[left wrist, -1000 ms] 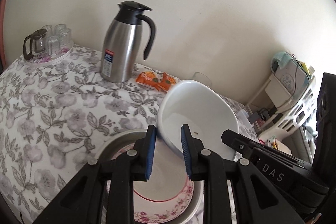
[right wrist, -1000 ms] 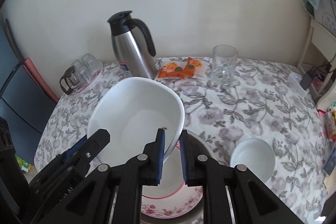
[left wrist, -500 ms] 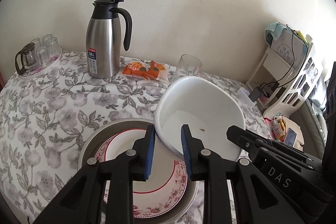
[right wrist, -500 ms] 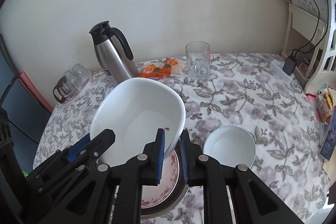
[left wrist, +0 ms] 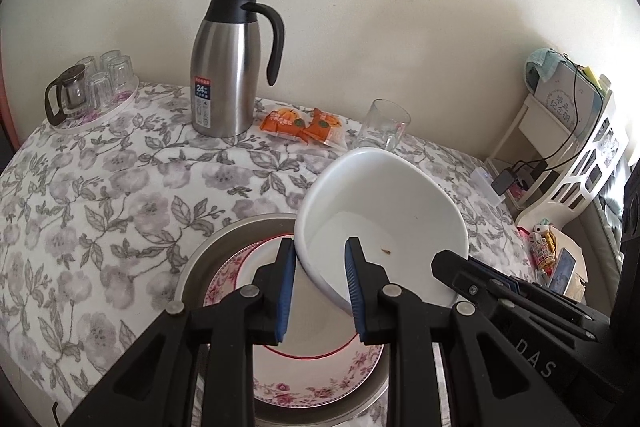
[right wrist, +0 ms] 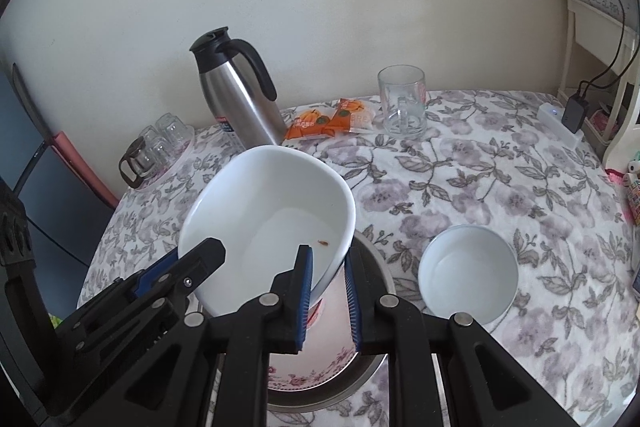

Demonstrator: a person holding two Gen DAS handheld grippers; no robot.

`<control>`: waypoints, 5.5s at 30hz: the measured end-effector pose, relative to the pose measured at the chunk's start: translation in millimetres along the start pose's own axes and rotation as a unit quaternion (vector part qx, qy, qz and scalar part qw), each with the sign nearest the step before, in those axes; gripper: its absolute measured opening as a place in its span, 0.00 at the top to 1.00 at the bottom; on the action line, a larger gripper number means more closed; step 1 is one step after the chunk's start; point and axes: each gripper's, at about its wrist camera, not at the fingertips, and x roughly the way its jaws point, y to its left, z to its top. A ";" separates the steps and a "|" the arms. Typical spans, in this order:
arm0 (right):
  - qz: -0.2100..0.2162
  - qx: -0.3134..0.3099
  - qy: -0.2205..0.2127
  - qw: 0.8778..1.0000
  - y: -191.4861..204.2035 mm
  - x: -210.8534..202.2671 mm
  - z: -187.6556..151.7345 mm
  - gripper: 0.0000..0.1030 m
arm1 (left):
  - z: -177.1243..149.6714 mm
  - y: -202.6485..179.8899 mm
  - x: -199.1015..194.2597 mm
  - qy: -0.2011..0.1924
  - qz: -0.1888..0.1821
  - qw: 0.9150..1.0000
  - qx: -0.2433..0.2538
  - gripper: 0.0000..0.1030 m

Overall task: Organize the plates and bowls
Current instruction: 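Lower the white square bowl into the red-rimmed bowl, then open both grippers to release the square bowl and withdraw, then move both grippers to the rim of the white round bowl on the cloth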

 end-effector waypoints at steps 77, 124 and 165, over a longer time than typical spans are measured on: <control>0.030 0.008 0.051 0.998 0.7 40.2 -14.0 0.80 | -2.8 63.0 15.1 0.047 0.030 0.991 -0.118 0.50; -0.050 0.120 -0.011 0.991 -109.0 21.2 -1.4 0.00 | 5.8 40.8 -31.9 -0.125 0.125 0.981 -0.084 0.03; -0.072 0.230 0.079 0.967 -216.0 62.9 -39.2 0.30 | -23.6 -128.9 101.7 0.098 -0.091 0.988 0.081 0.28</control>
